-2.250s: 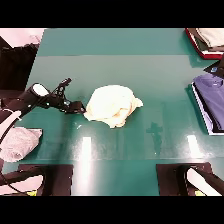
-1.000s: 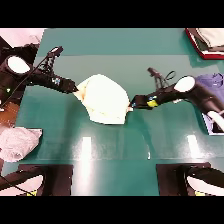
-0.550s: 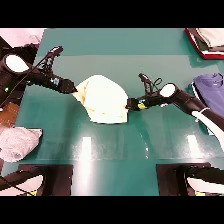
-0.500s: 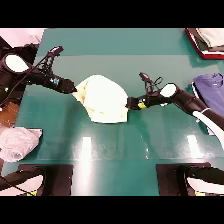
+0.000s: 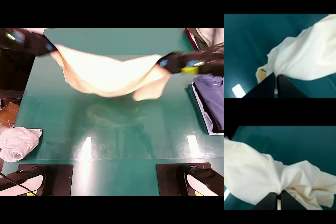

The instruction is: Fold the shirts.

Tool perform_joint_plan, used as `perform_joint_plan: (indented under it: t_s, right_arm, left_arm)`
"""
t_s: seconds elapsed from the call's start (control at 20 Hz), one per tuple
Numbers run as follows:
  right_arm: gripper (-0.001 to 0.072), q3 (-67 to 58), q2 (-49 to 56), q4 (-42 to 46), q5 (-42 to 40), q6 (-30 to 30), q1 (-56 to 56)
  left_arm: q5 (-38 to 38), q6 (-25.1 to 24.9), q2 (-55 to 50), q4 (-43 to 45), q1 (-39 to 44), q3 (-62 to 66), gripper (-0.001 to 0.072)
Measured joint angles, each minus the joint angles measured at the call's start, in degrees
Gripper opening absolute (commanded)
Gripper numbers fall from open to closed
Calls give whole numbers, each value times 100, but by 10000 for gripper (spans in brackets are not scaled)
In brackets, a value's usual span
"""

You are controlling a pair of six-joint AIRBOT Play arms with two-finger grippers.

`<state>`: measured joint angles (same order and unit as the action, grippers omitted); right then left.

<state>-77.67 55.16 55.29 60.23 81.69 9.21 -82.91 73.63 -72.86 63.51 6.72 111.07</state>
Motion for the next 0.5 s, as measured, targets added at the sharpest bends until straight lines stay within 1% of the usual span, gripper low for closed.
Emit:
perform_joint_plan:
  t_s: [0.1,0.25,0.35,0.5]
  right_arm:
    - [15,-529,-398,87,352,33,-251]
    - [15,-1231,-750,138,857,109,-612]
    - [15,-1641,-831,155,1241,212,-874]
    - [15,-2083,-654,146,2039,531,-1150]
  left_arm:
    - [-138,70,203,-101,0,562,24]
    - [-179,122,745,-269,0,944,24]
    - [-85,131,1161,-330,0,1054,23]
    - [136,129,1585,-385,2,1117,24]
